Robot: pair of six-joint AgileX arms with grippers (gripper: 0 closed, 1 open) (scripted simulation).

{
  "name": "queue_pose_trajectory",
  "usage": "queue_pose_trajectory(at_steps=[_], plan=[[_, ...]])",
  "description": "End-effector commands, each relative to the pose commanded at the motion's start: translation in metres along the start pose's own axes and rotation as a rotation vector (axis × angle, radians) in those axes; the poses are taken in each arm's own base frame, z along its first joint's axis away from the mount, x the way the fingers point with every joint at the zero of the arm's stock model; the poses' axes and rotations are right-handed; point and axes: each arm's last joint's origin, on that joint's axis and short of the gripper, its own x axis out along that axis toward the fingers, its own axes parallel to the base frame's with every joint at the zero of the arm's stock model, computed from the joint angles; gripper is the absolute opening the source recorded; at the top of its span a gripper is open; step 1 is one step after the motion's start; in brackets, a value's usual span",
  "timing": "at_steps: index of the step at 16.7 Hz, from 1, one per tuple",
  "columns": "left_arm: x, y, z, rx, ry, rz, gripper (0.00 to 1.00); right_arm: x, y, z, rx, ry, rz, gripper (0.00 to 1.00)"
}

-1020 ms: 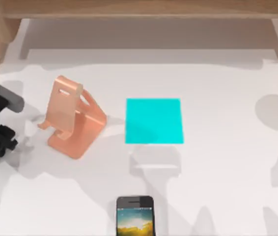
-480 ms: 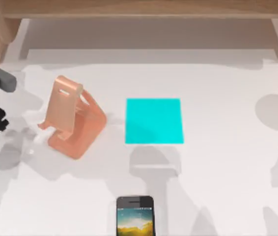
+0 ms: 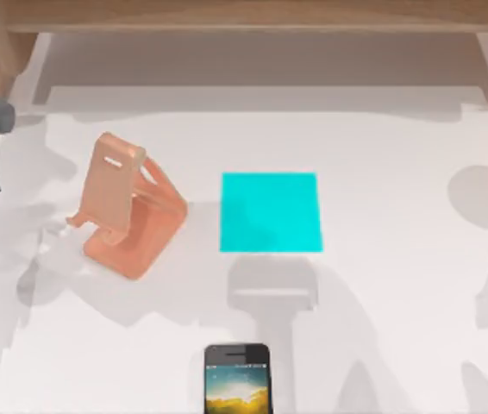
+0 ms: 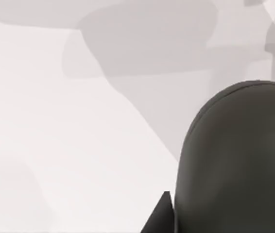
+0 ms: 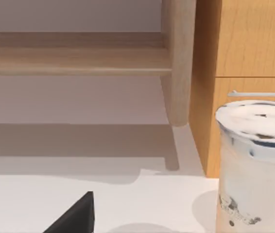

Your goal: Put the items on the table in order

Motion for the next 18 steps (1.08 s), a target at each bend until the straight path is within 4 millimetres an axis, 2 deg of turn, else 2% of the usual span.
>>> queue_pose_trajectory(at_steps=[4, 8, 11, 14, 16, 18], plan=[[-0.004, 0.0, 0.006, 0.044, -0.013, 0.005, 0.0, 0.0, 0.0, 0.0, 0.0, 0.0, 0.0, 1.0], [-0.037, -0.009, 0.04, 0.307, -0.103, 0.054, 0.0, 0.0, 0.0, 0.0, 0.0, 0.0, 0.0, 1.0], [-0.067, -0.026, 0.076, 0.64, -0.176, 0.116, 0.0, 0.0, 0.0, 0.0, 0.0, 0.0, 0.0, 1.0], [-0.086, -0.054, 0.116, 1.046, -0.218, 0.181, 0.0, 0.0, 0.0, 0.0, 0.0, 0.0, 0.0, 1.0], [-0.087, -0.078, 0.143, 1.333, -0.222, 0.216, 0.0, 0.0, 0.0, 0.0, 0.0, 0.0, 0.0, 1.0], [-0.077, -0.106, 0.17, 1.616, -0.206, 0.232, 0.0, 0.0, 0.0, 0.0, 0.0, 0.0, 0.0, 1.0]])
